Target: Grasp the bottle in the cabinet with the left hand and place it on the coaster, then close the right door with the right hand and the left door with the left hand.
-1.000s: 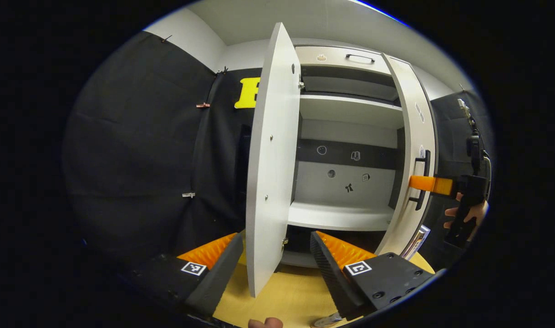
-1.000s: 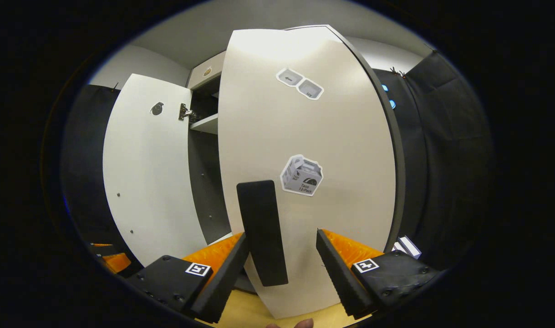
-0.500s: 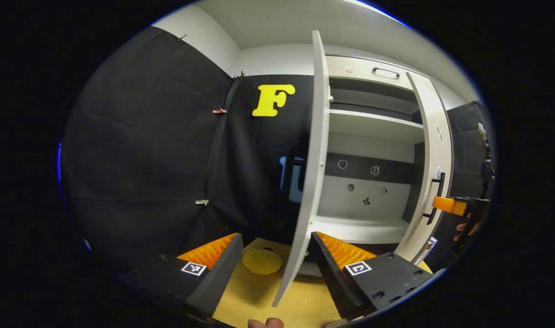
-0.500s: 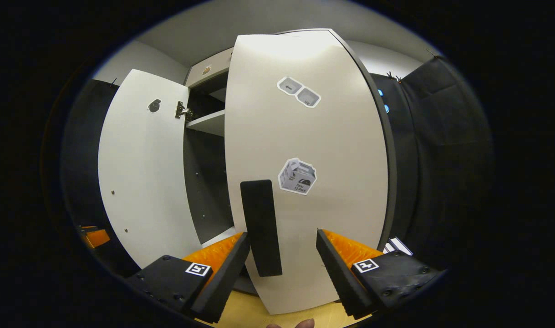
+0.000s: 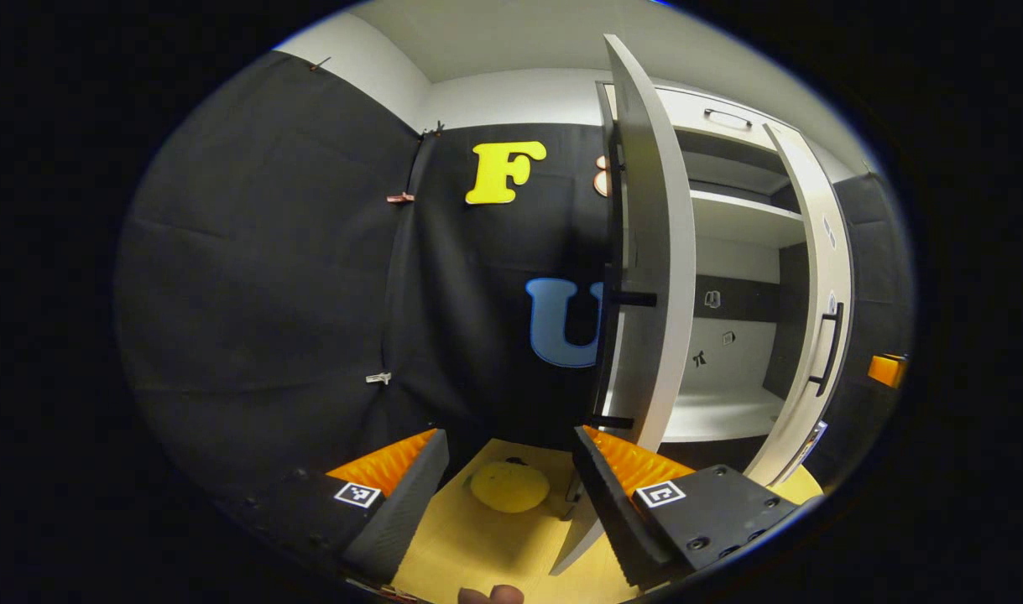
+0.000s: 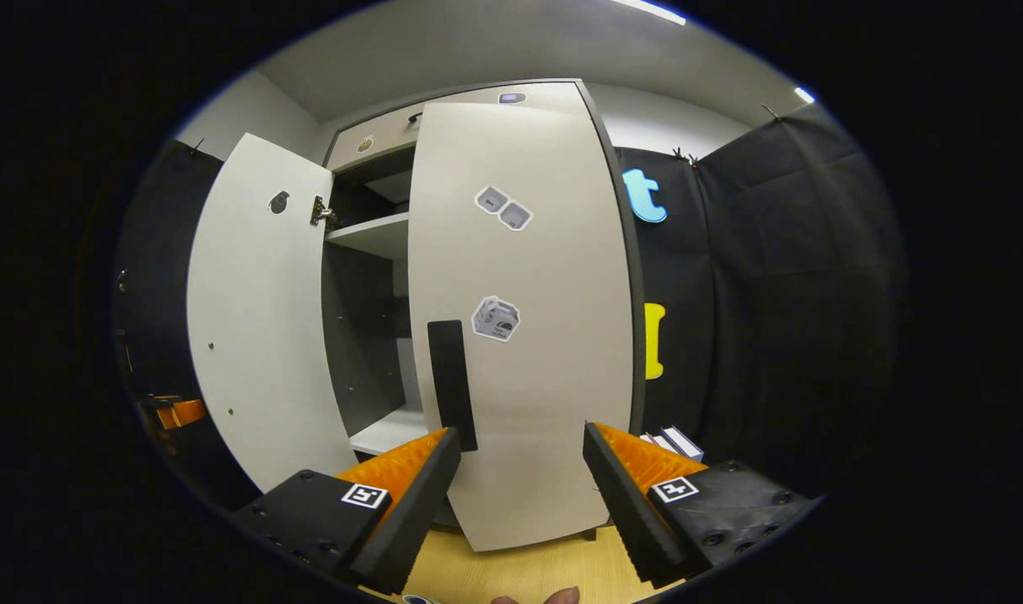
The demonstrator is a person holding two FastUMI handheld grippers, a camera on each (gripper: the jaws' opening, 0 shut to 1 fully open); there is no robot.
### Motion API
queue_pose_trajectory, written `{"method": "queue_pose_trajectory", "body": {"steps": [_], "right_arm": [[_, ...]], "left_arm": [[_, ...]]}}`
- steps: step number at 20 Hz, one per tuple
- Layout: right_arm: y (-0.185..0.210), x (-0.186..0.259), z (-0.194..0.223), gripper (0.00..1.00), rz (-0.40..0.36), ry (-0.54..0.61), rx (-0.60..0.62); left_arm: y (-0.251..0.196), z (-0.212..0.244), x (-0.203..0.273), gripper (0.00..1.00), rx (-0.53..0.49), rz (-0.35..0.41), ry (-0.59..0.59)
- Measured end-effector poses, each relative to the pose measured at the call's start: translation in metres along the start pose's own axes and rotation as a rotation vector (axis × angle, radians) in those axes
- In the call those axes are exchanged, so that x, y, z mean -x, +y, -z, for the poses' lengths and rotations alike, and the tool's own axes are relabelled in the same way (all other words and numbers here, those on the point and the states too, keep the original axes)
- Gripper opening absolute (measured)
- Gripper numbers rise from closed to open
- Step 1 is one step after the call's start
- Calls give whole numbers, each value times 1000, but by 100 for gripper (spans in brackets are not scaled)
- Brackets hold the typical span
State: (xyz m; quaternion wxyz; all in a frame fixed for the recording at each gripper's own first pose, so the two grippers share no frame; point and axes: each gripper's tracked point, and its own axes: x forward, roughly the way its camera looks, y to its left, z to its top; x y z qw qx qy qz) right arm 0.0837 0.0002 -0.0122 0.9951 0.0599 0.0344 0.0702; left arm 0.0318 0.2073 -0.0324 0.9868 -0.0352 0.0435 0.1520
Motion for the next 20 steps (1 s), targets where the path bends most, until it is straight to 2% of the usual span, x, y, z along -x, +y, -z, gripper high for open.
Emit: {"method": "queue_pose_trajectory", "body": {"steps": [3, 6, 8, 10, 11, 13, 14, 15, 20], "right_arm": [[-10, 16, 0, 98, 47, 1, 14], [-17, 28, -4, 98, 80, -8, 11], [-21, 35, -5, 98, 95, -7, 10], [-23, 42, -7, 98, 107, -9, 15], [-24, 45, -9, 98, 113, -12, 15], [-29, 49, -9, 98, 118, -10, 14], [-31, 49, -9, 98, 120, -8, 18], [-34, 49, -9, 98, 123, -7, 22], [-48, 49, -14, 98, 122, -9, 20]], "left_arm": [[-13, 1, -8, 95, -17, 59, 0], [-18, 0, -5, 93, -33, 50, -8], [-28, 2, -3, 95, -22, 69, -4], [-38, 3, -2, 94, -16, 98, 7], [-44, 3, -1, 90, -17, 110, 10], [-58, 3, 2, 94, -18, 130, 11], [-65, 4, 2, 90, -15, 141, 14], [-73, 5, 3, 94, -7, 153, 17], [-115, 8, -2, 94, 23, 207, 27]]}}
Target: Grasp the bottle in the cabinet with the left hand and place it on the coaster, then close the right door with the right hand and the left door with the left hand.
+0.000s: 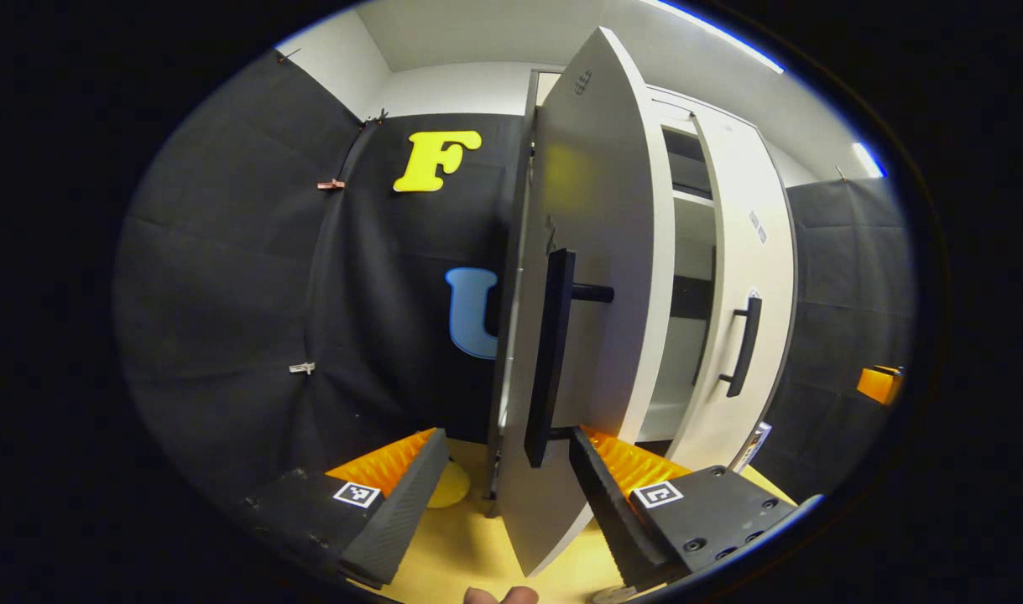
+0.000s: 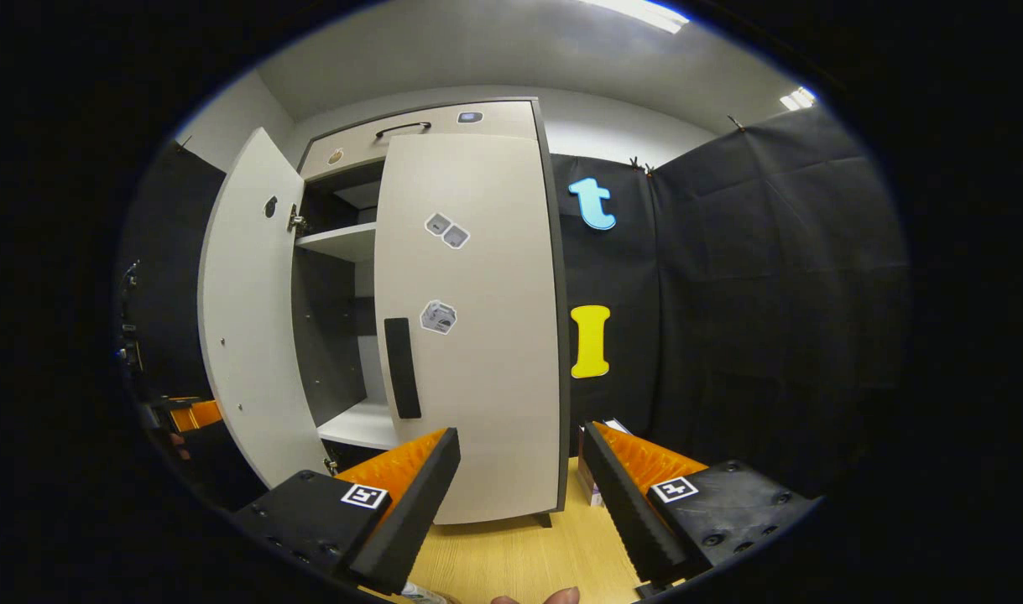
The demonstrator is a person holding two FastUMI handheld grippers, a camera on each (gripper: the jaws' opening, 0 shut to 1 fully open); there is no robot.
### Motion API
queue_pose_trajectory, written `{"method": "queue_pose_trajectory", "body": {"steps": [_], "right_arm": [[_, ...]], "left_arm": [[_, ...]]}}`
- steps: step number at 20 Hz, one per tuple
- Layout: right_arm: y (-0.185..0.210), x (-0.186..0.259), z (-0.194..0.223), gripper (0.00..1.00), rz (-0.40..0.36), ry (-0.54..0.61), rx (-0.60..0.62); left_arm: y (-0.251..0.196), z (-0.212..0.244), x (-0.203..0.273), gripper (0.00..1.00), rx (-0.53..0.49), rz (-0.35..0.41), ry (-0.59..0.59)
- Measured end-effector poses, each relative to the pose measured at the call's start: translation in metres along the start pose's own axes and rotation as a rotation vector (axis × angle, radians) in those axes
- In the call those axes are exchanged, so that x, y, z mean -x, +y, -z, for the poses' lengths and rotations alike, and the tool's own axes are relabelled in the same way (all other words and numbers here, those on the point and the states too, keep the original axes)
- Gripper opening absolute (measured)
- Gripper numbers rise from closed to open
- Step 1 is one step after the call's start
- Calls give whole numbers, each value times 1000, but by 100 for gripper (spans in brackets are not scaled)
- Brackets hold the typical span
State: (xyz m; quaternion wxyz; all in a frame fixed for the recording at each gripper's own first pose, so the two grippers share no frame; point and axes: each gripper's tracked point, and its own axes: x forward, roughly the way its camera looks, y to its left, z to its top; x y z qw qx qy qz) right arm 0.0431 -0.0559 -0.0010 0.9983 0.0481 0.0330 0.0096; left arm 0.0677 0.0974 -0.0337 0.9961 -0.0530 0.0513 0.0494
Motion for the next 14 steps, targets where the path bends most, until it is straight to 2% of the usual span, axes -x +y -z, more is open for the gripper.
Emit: {"method": "queue_pose_trajectory", "body": {"steps": [1, 2, 4, 6, 8, 11, 14], "right_arm": [[-3, -1, -1, 98, 0, -1, 8], [-6, -1, 1, 97, -1, 3, 15], [-11, -3, 5, 98, -6, 12, 13], [-15, -5, 4, 98, -10, 17, 3], [-20, -7, 4, 98, -15, 14, -1], [-23, -10, 5, 98, -27, 22, -4], [-27, -15, 6, 98, -33, 27, -11]], "left_arm": [[-7, 0, -2, 90, 1, 5, -2], [-13, 1, -5, 94, 3, 9, -4], [-26, 3, -11, 90, 12, 17, -3], [-38, 4, -19, 94, 19, 26, 4], [-49, 5, -27, 90, 22, 31, 6], [-71, 6, -42, 90, 36, 57, 7], [-93, 4, -55, 98, 27, 78, 1]]}}
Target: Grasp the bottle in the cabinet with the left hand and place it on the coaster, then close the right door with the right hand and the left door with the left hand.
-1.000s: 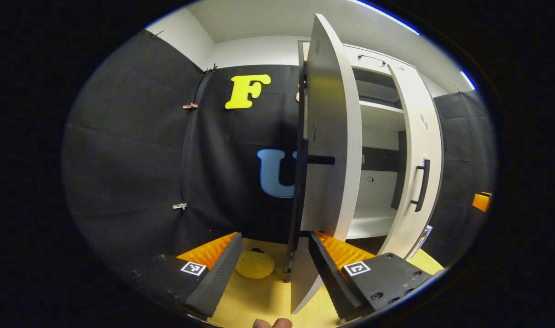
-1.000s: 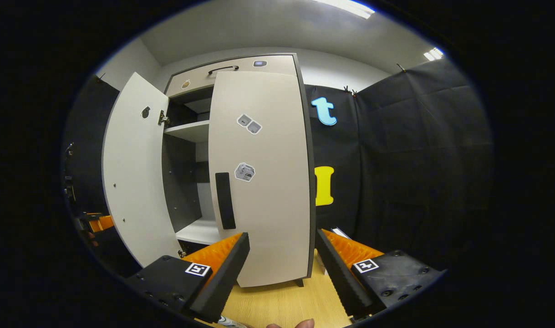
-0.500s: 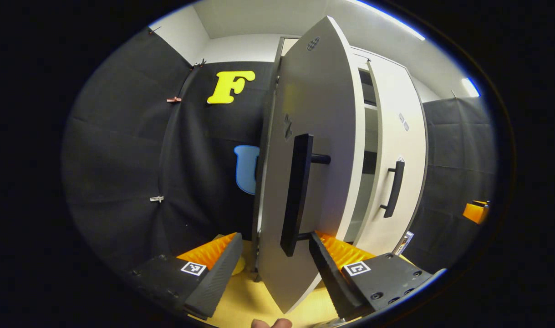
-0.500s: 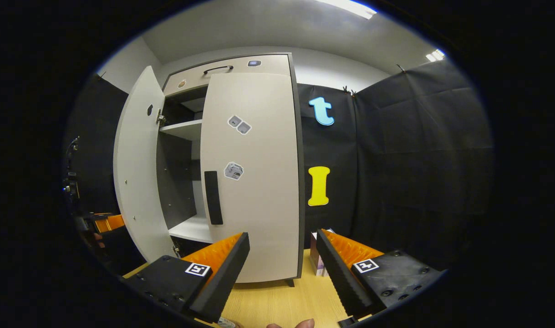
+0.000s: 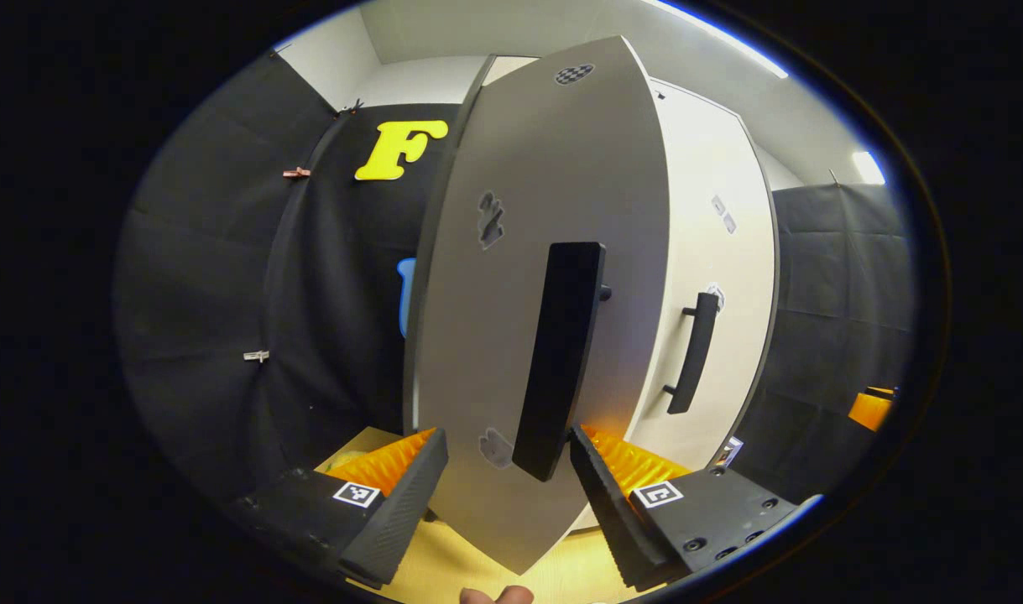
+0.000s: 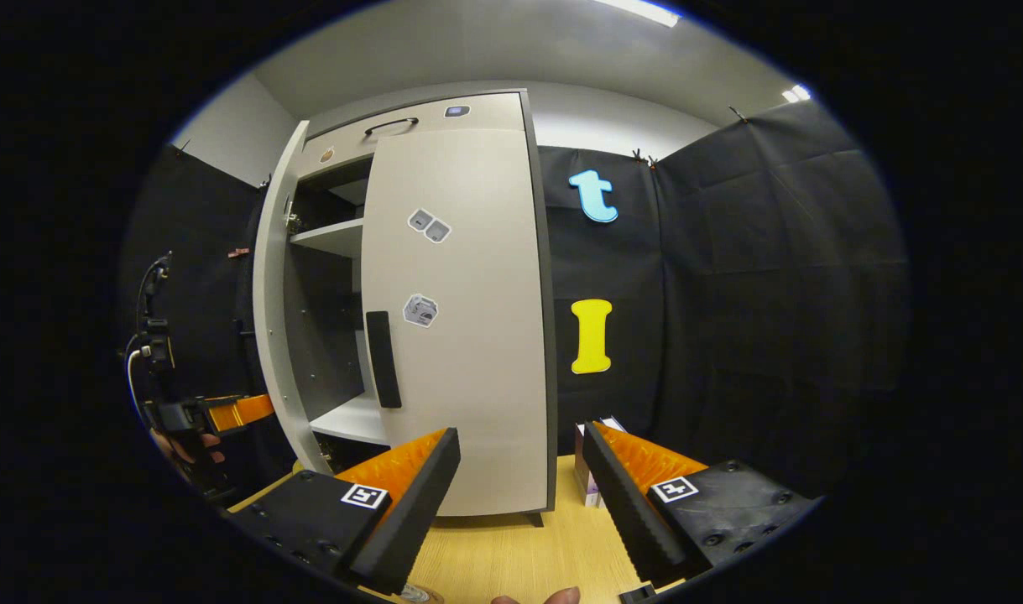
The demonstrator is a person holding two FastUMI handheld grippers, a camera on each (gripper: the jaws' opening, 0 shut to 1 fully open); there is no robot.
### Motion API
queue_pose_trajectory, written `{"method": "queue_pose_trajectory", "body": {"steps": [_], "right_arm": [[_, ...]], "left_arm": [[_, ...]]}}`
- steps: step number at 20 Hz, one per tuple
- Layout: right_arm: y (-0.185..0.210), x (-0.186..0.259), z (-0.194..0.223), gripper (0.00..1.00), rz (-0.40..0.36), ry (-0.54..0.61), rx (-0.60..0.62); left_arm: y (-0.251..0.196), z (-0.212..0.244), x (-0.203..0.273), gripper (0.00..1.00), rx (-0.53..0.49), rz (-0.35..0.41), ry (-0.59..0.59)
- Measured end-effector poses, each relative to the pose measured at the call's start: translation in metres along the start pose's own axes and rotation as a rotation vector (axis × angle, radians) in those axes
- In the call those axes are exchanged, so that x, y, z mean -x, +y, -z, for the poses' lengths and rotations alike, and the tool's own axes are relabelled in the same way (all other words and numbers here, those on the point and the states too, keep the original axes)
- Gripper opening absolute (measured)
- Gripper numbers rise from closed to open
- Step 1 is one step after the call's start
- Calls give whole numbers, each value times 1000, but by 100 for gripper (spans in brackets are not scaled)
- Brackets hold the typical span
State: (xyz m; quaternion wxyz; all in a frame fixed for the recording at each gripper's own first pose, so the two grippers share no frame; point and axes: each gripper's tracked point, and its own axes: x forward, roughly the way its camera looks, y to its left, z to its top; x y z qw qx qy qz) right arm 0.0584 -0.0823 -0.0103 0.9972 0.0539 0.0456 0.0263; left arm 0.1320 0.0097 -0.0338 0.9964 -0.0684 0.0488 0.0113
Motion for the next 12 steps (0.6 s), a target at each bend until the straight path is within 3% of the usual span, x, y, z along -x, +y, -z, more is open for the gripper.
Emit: {"method": "queue_pose_trajectory", "body": {"steps": [5, 8, 10, 12], "right_arm": [[-10, -4, -3, 98, -9, 1, -3], [-14, -10, -5, 98, -15, -3, -1], [-15, -14, -5, 98, -23, -1, -2], [-17, -19, -6, 98, -27, 0, -1]], "left_arm": [[-27, -3, -21, 94, -46, 18, -9], [-33, 1, -31, 97, -31, 10, -11], [-39, 1, -38, 90, -19, 13, -4], [-43, 2, -45, 98, -24, 13, 2]]}}
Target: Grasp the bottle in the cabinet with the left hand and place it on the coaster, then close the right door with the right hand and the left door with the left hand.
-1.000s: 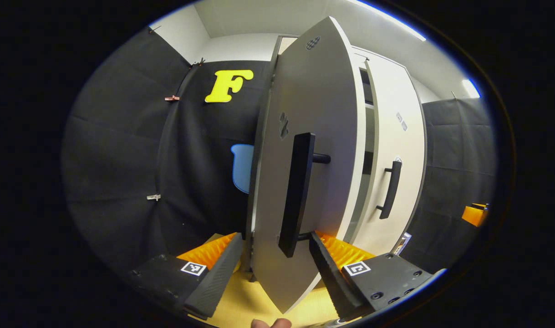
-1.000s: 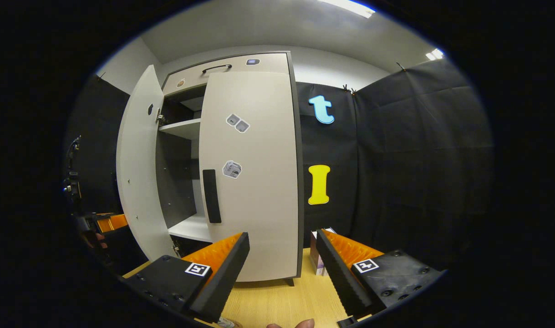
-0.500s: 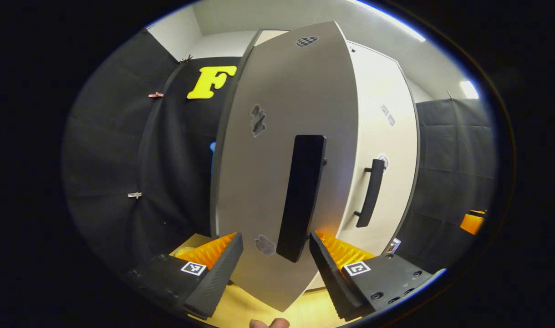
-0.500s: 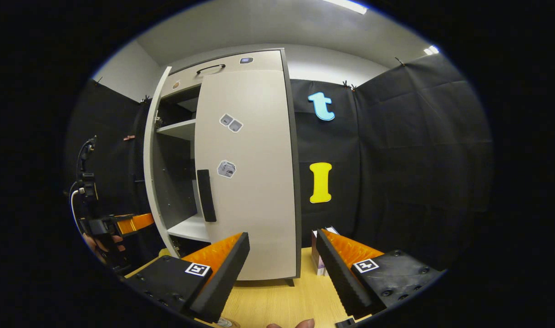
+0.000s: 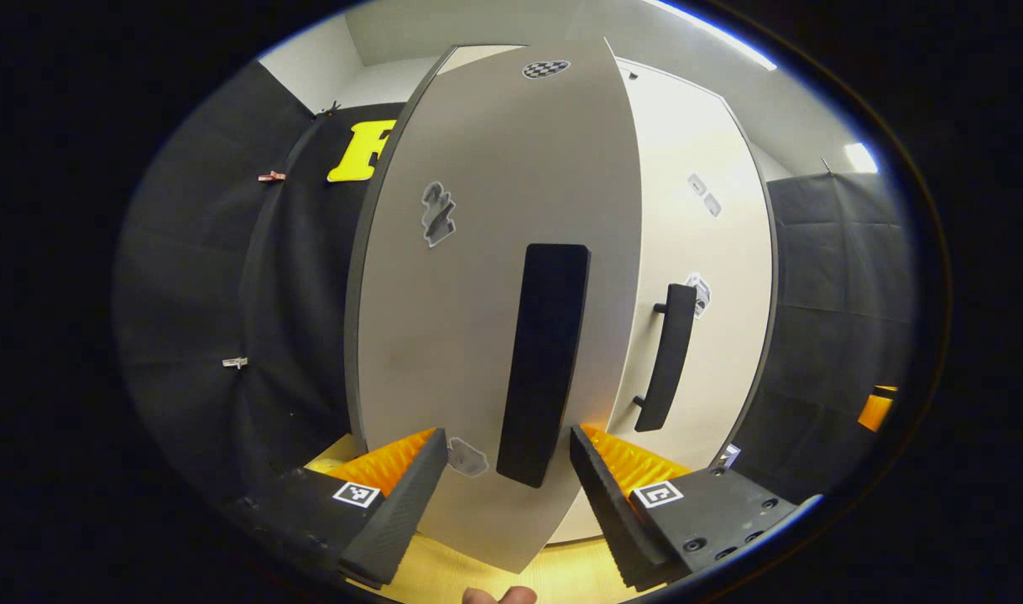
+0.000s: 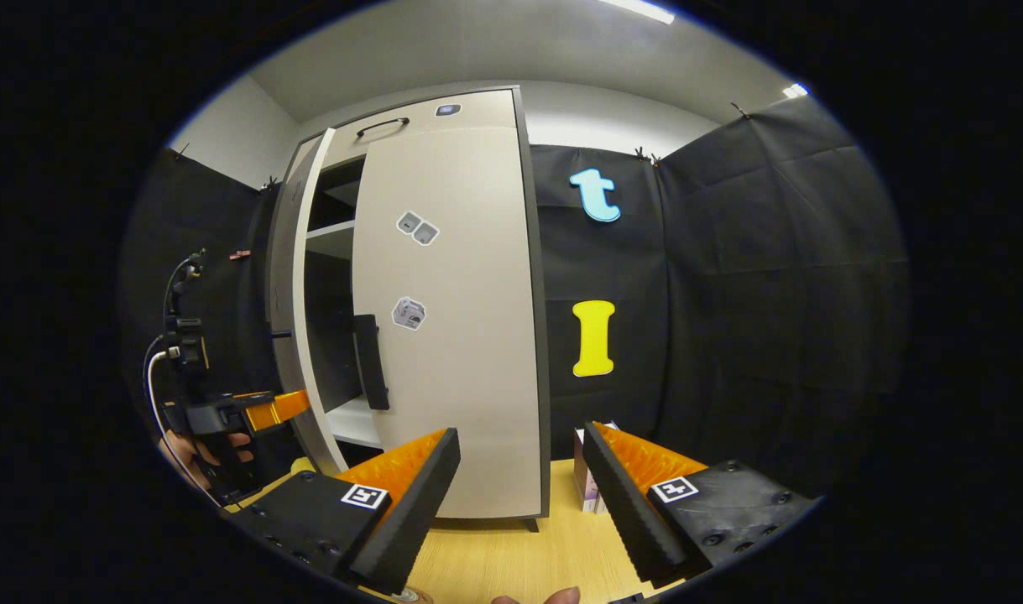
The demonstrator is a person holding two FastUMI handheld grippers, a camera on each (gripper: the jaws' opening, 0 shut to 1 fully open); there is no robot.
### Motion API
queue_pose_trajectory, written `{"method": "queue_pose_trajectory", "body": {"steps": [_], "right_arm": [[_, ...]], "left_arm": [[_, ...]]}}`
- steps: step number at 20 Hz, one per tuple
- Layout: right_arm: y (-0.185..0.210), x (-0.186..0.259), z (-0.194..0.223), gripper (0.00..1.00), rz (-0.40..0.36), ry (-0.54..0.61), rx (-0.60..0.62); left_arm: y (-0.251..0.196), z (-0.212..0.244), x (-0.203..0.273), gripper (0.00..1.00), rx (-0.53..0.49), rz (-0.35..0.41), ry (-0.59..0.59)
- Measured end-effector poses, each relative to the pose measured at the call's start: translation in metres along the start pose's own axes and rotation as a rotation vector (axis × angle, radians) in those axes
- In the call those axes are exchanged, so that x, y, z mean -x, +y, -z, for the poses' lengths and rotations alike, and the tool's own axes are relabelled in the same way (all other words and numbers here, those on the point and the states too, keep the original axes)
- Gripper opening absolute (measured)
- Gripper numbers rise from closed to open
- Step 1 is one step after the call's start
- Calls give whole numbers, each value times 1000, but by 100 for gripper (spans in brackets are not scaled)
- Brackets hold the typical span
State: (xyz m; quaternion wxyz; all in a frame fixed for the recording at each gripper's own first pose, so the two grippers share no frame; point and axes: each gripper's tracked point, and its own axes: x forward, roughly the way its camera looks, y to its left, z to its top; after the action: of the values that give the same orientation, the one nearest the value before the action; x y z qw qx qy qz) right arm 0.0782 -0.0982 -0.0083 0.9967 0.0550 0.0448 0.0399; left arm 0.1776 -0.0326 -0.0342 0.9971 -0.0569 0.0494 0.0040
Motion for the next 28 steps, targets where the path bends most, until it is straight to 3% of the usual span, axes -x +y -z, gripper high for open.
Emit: {"method": "queue_pose_trajectory", "body": {"steps": [6, 7, 8, 11, 19, 20, 21, 24, 26, 28], "right_arm": [[-1, -10, -3, 98, -14, -7, -5], [0, -10, -3, 98, -17, -5, -4], [0, -11, -3, 98, -19, -5, -3], [1, -13, -3, 98, -23, -4, -7], [20, -14, -7, 98, -40, -16, -2], [24, -13, -8, 98, -44, -18, -1], [28, -12, -9, 98, -49, -20, 2], [39, -9, -8, 98, -59, -21, 13], [48, -5, -6, 98, -67, -20, 16], [56, -1, -6, 98, -72, -21, 18]], "left_arm": [[-6, 0, -16, 90, -24, -9, -4], [-6, 0, -16, 94, -24, -11, -4], [-7, -1, -16, 90, -25, -13, -4], [-7, -2, -13, 94, -31, -6, -5], [7, -8, 20, 91, -47, -17, -20], [9, -9, 25, 97, -48, -14, -19], [10, -9, 30, 97, -49, -12, -16], [15, -9, 44, 91, -59, -8, -11], [19, -9, 54, 94, -67, -7, -9], [22, -9, 64, 92, -72, -4, -11]]}}
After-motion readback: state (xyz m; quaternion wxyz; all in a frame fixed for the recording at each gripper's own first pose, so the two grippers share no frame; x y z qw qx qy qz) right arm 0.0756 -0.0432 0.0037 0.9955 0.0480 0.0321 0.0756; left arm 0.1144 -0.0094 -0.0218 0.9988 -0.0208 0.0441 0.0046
